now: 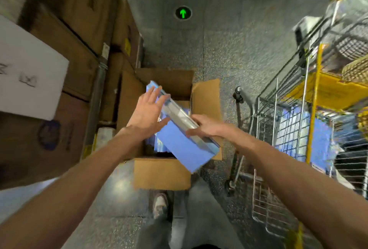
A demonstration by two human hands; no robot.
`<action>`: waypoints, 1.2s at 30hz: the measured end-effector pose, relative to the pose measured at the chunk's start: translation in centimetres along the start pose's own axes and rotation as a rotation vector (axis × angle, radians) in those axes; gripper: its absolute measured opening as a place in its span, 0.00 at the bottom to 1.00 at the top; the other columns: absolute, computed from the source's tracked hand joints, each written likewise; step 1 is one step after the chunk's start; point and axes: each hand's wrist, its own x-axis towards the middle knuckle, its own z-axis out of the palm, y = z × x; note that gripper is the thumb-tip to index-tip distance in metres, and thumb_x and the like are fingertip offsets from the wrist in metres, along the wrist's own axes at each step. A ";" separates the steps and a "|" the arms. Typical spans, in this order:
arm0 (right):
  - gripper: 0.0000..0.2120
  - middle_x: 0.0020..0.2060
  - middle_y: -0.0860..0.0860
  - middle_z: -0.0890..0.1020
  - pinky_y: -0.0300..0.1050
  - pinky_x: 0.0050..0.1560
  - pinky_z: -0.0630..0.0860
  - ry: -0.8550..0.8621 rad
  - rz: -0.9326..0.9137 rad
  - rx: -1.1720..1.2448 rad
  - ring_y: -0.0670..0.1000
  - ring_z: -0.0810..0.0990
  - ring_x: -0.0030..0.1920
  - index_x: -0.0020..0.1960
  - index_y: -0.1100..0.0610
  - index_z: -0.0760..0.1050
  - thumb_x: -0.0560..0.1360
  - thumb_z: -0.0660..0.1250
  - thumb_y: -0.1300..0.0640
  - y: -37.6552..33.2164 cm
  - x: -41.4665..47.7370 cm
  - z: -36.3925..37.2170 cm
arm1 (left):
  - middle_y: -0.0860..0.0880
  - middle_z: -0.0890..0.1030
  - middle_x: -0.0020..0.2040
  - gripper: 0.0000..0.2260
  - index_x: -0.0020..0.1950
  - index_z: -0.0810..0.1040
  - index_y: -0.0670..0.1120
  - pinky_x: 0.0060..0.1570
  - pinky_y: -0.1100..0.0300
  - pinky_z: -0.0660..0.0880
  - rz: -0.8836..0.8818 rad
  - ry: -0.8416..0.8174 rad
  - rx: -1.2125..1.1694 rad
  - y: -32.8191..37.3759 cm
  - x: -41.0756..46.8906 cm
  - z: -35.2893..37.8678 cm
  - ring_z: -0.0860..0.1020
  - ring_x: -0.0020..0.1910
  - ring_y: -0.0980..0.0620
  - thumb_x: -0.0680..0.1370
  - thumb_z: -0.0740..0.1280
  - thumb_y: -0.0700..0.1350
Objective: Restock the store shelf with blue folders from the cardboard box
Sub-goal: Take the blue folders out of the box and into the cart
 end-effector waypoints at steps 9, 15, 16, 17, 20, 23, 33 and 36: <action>0.21 0.54 0.56 0.78 0.38 0.44 0.72 -0.099 -0.070 -0.319 0.51 0.75 0.48 0.64 0.61 0.69 0.81 0.66 0.46 -9.3 -12.1 -2.2 | 0.49 0.79 0.61 0.30 0.65 0.76 0.50 0.67 0.52 0.63 0.402 -0.069 0.142 3.9 -5.5 -8.4 0.74 0.67 0.45 0.70 0.73 0.67; 0.22 0.50 0.52 0.79 0.48 0.51 0.72 0.060 -0.066 -0.416 0.53 0.77 0.49 0.59 0.57 0.74 0.79 0.63 0.38 -13.7 -17.8 0.1 | 0.49 0.82 0.47 0.25 0.49 0.71 0.50 0.40 0.53 0.66 0.321 -0.089 0.150 5.5 -10.1 -13.5 0.79 0.50 0.43 0.70 0.73 0.68; 0.21 0.46 0.49 0.79 0.47 0.49 0.72 0.122 -0.071 -0.415 0.52 0.77 0.47 0.55 0.54 0.76 0.78 0.64 0.36 -14.0 -18.7 0.3 | 0.50 0.81 0.46 0.25 0.47 0.69 0.51 0.40 0.53 0.66 0.306 -0.080 0.119 5.8 -10.8 -13.9 0.79 0.49 0.43 0.69 0.73 0.69; 0.18 0.42 0.47 0.78 0.46 0.46 0.71 0.202 -0.063 -0.405 0.50 0.76 0.44 0.50 0.50 0.77 0.77 0.65 0.35 -14.2 -20.0 0.5 | 0.51 0.80 0.46 0.25 0.47 0.69 0.51 0.40 0.53 0.67 0.300 -0.063 0.091 6.1 -11.5 -14.4 0.79 0.49 0.43 0.69 0.73 0.70; 0.18 0.39 0.47 0.80 0.49 0.45 0.73 0.443 -0.017 -0.444 0.50 0.78 0.42 0.44 0.48 0.78 0.74 0.67 0.33 -14.1 -23.4 0.6 | 0.50 0.82 0.47 0.27 0.50 0.71 0.50 0.40 0.53 0.68 0.273 0.014 0.070 7.8 -12.9 -14.8 0.80 0.49 0.44 0.70 0.70 0.72; 0.28 0.58 0.53 0.82 0.52 0.60 0.74 0.673 0.004 -0.526 0.56 0.79 0.59 0.63 0.54 0.78 0.75 0.66 0.34 -13.0 -26.2 0.5 | 0.48 0.82 0.45 0.28 0.49 0.71 0.48 0.39 0.51 0.70 0.273 0.116 0.070 9.8 -13.4 -14.8 0.80 0.47 0.41 0.71 0.67 0.73; 0.42 0.81 0.53 0.54 0.54 0.75 0.59 1.069 0.205 0.372 0.56 0.56 0.79 0.81 0.55 0.47 0.79 0.66 0.41 -4.7 -33.6 3.5 | 0.48 0.80 0.42 0.30 0.46 0.75 0.44 0.38 0.50 0.75 0.060 0.153 -0.359 18.3 -10.9 -13.7 0.79 0.42 0.45 0.72 0.66 0.73; 0.40 0.80 0.52 0.56 0.53 0.70 0.65 1.044 0.287 0.626 0.58 0.62 0.77 0.82 0.56 0.46 0.80 0.64 0.41 -0.9 -35.7 5.2 | 0.47 0.80 0.46 0.27 0.51 0.78 0.43 0.36 0.56 0.69 0.002 0.104 -0.494 23.3 -9.6 -12.6 0.78 0.44 0.45 0.75 0.67 0.69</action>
